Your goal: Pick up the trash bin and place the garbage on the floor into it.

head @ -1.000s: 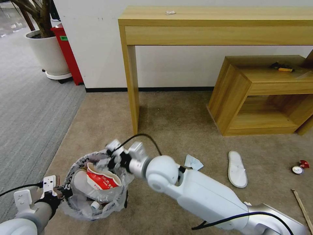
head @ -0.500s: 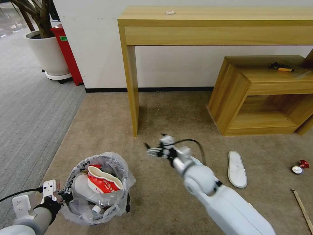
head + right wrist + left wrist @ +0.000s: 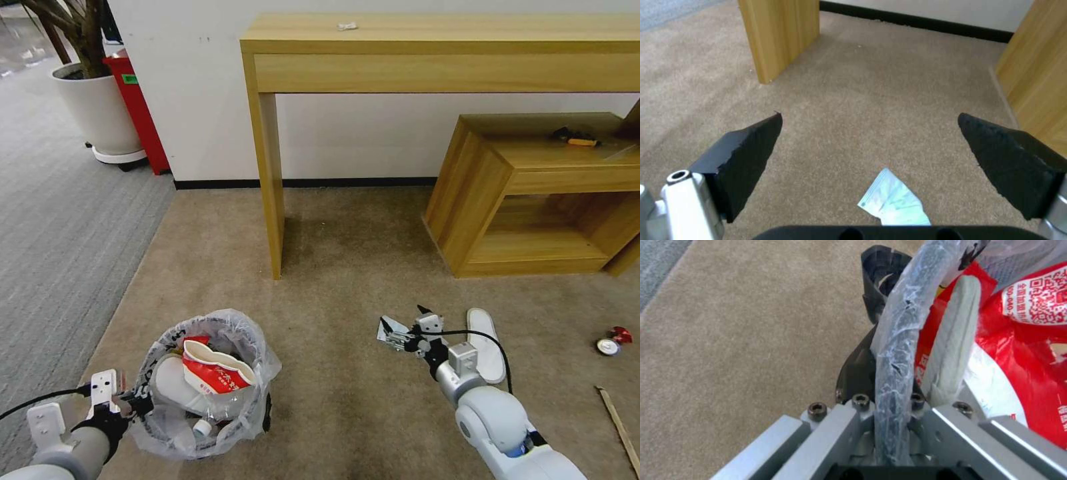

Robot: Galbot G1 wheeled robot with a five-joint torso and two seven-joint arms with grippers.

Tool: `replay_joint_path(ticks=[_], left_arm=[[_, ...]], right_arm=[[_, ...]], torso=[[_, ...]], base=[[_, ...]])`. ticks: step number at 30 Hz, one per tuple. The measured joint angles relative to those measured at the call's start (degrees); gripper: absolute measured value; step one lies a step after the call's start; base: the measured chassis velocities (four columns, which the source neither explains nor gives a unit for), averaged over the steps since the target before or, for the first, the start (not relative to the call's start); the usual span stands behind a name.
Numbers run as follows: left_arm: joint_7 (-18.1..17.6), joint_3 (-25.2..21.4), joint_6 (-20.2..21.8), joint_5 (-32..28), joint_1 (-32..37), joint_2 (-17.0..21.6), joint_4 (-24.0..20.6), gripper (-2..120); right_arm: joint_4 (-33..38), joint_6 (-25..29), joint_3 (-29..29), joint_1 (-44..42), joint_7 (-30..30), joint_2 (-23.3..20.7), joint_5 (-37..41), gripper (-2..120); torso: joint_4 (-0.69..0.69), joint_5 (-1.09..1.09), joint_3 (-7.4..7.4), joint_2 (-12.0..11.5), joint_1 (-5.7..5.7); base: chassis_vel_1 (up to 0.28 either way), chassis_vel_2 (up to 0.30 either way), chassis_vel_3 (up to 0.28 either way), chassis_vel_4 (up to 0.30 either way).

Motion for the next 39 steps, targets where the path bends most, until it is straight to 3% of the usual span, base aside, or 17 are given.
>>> replay_joint_path(ticks=[12,28,34,39], left_arm=[[0.4,-0.3,0.0,0.3,0.1,-0.4,-0.2,0],[1.1,0.4,0.0,1.4,0.4,-1.0,-0.4,0],[1.6,0.3,0.0,1.7,0.5,-1.2,-0.5,0],[2.2,0.2,0.0,2.0,0.4,-1.7,-0.5,0]], right_arm=[[0.0,1.5,3.8,-3.7,-1.1,0.0,-0.7,100],[-1.8,3.8,6.7,-7.4,-2.6,-0.5,-1.1,100],[-3.5,6.8,10.1,-12.8,-9.6,-4.7,-1.2,100],[-6.1,9.8,12.3,-18.1,-11.6,-7.3,-1.4,100]], torso=[[0.0,-0.01,0.0,0.0,0.0],[0.0,0.0,0.01,0.0,0.01],[-0.01,0.02,0.01,0.0,0.01],[-0.01,-0.01,0.0,0.0,0.01]], base=[[-0.018,-0.013,0.019,0.015],[-0.156,-0.143,0.149,0.149],[-0.115,-0.115,0.109,0.113],[-0.017,-0.017,0.007,0.011]])
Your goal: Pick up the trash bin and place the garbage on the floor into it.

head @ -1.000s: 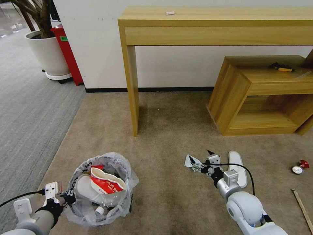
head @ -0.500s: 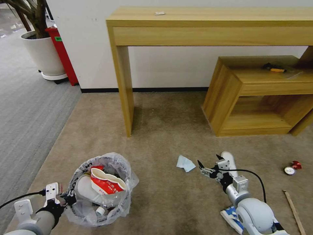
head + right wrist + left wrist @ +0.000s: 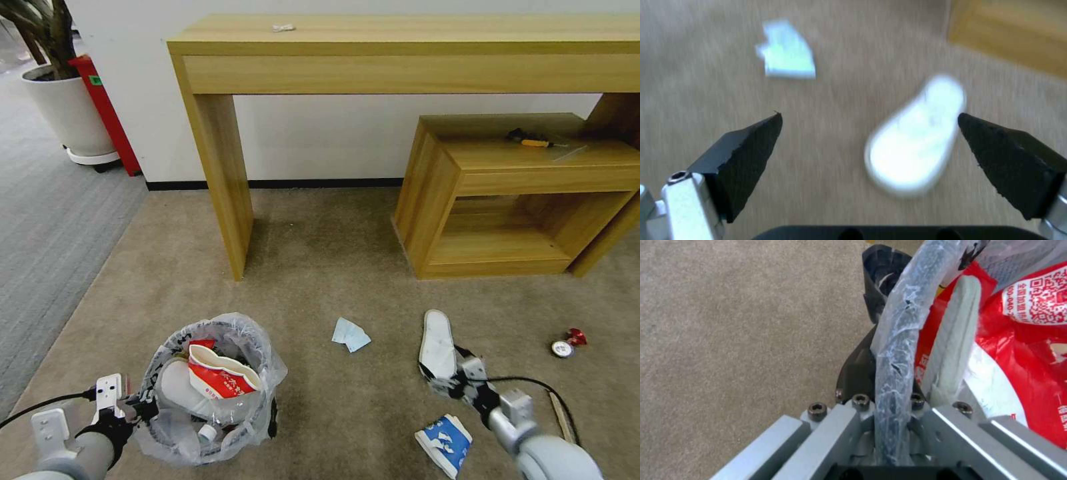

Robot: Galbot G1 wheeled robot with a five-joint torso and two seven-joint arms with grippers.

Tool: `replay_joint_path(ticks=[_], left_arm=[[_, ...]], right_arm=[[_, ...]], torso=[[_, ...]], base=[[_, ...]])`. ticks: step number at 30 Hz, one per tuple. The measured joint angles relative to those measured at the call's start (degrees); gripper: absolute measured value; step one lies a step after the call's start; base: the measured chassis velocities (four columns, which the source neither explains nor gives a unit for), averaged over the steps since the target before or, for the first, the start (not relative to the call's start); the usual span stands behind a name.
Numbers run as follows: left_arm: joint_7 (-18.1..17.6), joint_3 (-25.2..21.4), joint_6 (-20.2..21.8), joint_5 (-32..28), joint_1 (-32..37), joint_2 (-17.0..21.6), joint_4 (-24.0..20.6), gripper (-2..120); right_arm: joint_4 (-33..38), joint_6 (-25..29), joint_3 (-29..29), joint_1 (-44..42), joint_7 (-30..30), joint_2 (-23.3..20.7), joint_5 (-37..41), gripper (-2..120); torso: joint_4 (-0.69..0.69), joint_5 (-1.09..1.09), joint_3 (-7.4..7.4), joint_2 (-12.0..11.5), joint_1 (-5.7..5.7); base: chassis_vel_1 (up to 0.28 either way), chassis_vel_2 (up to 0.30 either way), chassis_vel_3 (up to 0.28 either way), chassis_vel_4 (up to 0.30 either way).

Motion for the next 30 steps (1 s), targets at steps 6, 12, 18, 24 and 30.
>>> replay_joint_path(ticks=[6,12,18,24,30], left_arm=[[0.8,0.0,0.0,0.5,0.0,-0.5,0.4,0],[0.9,0.1,0.0,0.5,-0.4,0.0,0.8,0],[0.9,0.7,0.0,0.8,-0.7,0.2,1.1,0],[0.9,0.8,0.0,0.9,-0.8,0.8,1.1,0],[0.9,0.9,0.0,0.9,-0.9,0.7,1.0,0]], right_arm=[[-6.2,3.8,1.5,-4.5,-1.5,-1.0,2.1,100],[-13.2,5.0,1.1,-3.2,-2.3,-0.3,4.3,100],[-22.4,5.3,-1.9,3.1,-4.1,0.8,4.9,100],[-29.0,4.7,-6.1,9.5,-10.4,1.5,5.6,100],[-30.1,4.9,-7.4,10.0,-11.6,2.1,4.5,96]], torso=[[0.01,-0.01,0.0,0.0,0.0],[0.0,0.01,0.0,0.0,0.0],[0.01,0.02,0.0,0.0,0.0],[0.01,0.0,0.01,0.0,0.0],[0.0,-0.01,0.0,0.0,0.0]], base=[[0.0,0.0,0.0,0.0],[0.0,0.0,0.0,0.0],[0.0,0.0,0.0,0.0],[0.0,0.0,0.0,0.0],[0.0,0.0,0.0,0.0]])
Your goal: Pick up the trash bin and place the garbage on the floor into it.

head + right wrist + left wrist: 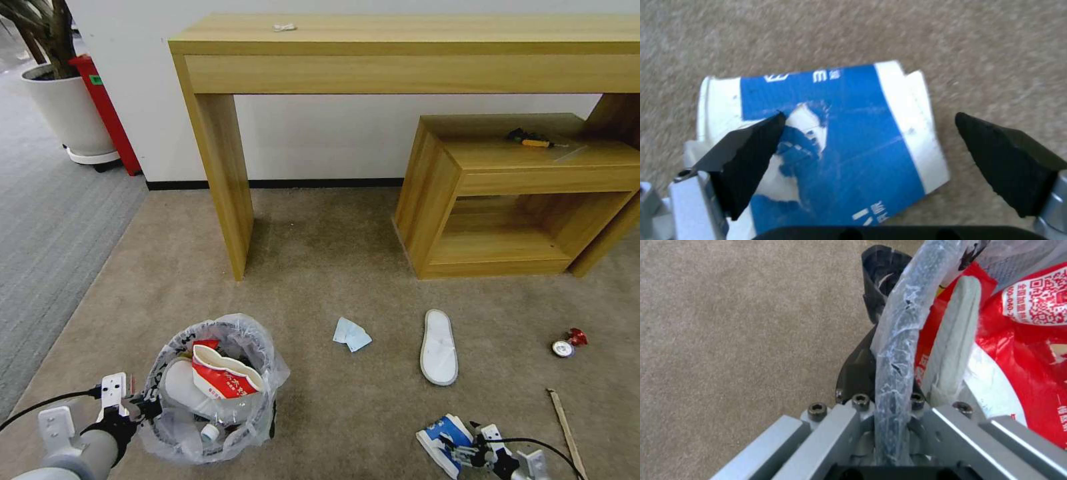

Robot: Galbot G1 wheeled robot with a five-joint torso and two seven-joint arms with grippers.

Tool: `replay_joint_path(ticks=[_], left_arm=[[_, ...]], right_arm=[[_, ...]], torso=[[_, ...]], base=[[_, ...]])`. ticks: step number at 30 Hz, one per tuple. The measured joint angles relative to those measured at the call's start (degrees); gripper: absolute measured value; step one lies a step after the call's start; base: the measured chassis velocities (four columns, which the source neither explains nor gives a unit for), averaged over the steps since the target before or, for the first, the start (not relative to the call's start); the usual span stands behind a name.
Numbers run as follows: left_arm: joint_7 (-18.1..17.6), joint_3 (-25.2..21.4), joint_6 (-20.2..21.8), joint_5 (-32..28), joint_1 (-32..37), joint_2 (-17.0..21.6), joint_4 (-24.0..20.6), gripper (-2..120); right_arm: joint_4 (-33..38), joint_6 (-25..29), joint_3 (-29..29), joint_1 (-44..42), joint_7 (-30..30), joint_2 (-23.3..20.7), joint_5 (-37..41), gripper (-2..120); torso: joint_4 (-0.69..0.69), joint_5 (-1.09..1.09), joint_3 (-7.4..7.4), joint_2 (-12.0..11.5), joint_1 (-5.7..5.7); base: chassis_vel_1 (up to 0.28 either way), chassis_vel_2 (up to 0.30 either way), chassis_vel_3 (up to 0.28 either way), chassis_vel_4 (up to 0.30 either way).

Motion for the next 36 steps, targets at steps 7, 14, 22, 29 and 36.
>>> replay_joint_path(ticks=[7,14,22,29,36], left_arm=[[-0.2,0.6,0.0,0.1,-0.3,-0.1,-0.1,0],[-0.3,0.6,0.0,0.1,-0.4,-0.2,-0.3,0],[-0.4,0.6,0.0,0.1,-0.3,-0.2,-0.6,0],[-0.4,0.7,0.0,0.1,-0.3,-0.2,-0.8,0],[-0.4,1.0,0.0,0.1,-0.3,-0.1,-1.2,0]], right_arm=[[-2.2,1.1,-1.0,1.5,-0.3,0.5,-0.4,71],[-3.9,1.8,-1.5,2.5,0.0,0.9,-0.6,53],[-4.7,2.3,-1.7,2.8,0.3,1.7,-1.3,38],[-4.9,3.6,-1.3,2.7,0.6,2.3,-1.7,38],[-4.0,4.2,0.2,2.7,0.7,3.3,-2.7,35]], torso=[[-0.01,-0.06,-0.01,0.0,0.0],[-0.02,-0.08,-0.01,0.0,0.0],[-0.02,-0.06,-0.02,0.0,-0.01],[0.01,0.02,-0.01,0.0,-0.01],[0.0,0.07,0.01,0.0,-0.01]], base=[[0.0,0.0,0.0,0.0],[0.0,0.0,0.0,0.0],[0.0,0.0,0.0,0.0],[0.0,0.0,0.0,0.0],[0.0,0.0,0.0,0.0]])
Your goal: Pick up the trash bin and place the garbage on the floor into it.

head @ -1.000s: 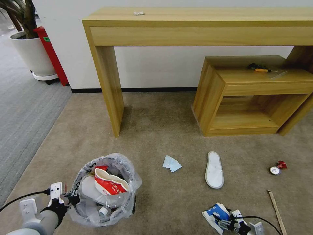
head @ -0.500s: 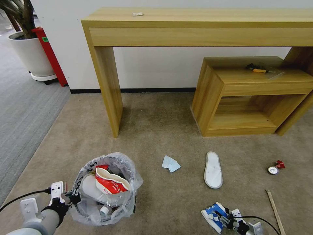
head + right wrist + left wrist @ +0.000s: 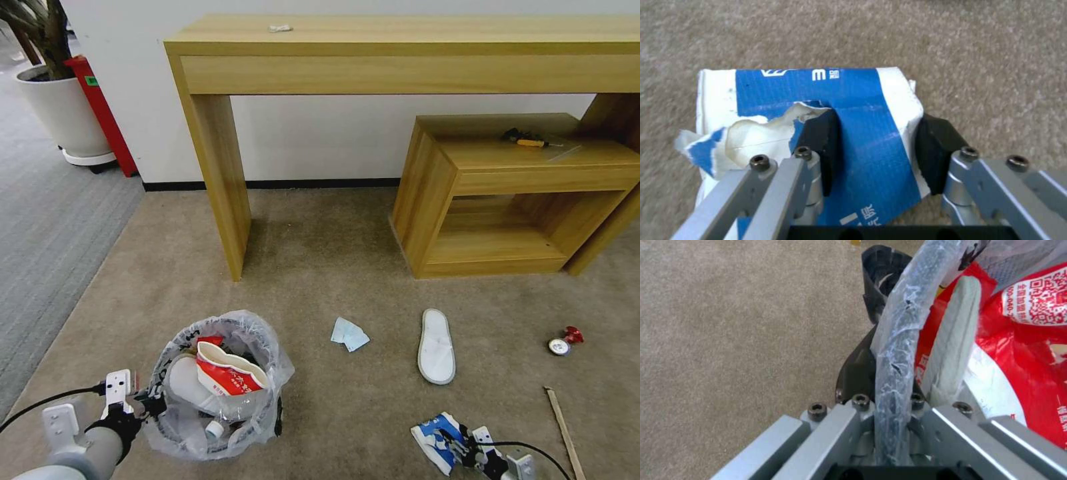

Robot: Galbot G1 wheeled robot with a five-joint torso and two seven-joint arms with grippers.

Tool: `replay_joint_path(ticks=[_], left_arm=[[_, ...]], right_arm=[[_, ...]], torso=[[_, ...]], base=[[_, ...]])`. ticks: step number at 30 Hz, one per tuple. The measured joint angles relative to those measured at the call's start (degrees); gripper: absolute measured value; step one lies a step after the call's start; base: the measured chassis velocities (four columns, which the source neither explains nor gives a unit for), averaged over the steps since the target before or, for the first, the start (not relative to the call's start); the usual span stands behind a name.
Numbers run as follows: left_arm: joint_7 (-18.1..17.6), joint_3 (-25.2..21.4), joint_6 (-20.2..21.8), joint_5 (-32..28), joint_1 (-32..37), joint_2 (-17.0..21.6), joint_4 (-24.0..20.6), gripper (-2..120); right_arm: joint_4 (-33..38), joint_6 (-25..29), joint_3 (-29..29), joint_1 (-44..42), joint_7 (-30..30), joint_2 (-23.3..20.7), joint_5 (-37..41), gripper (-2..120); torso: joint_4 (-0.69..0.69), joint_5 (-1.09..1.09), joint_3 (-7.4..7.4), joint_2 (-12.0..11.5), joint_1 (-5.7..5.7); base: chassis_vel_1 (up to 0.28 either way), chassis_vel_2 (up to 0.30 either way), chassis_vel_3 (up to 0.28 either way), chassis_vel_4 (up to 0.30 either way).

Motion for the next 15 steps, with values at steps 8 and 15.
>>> replay_joint_path(ticks=[8,15], left_arm=[[0.0,0.0,0.0,0.0,0.4,-0.1,-0.4,0],[0.1,0.5,0.0,0.2,0.2,-0.3,-0.4,0]], right_arm=[[1.8,0.4,1.1,0.0,0.1,-0.3,-1.3,25],[5.1,0.7,2.6,-2.4,1.1,-0.4,-2.8,19]], torso=[[0.06,0.0,0.0,0.0,0.01],[0.0,-0.03,-0.01,0.0,0.01]], base=[[0.0,0.0,0.0,0.0],[0.0,0.0,0.0,0.0]])
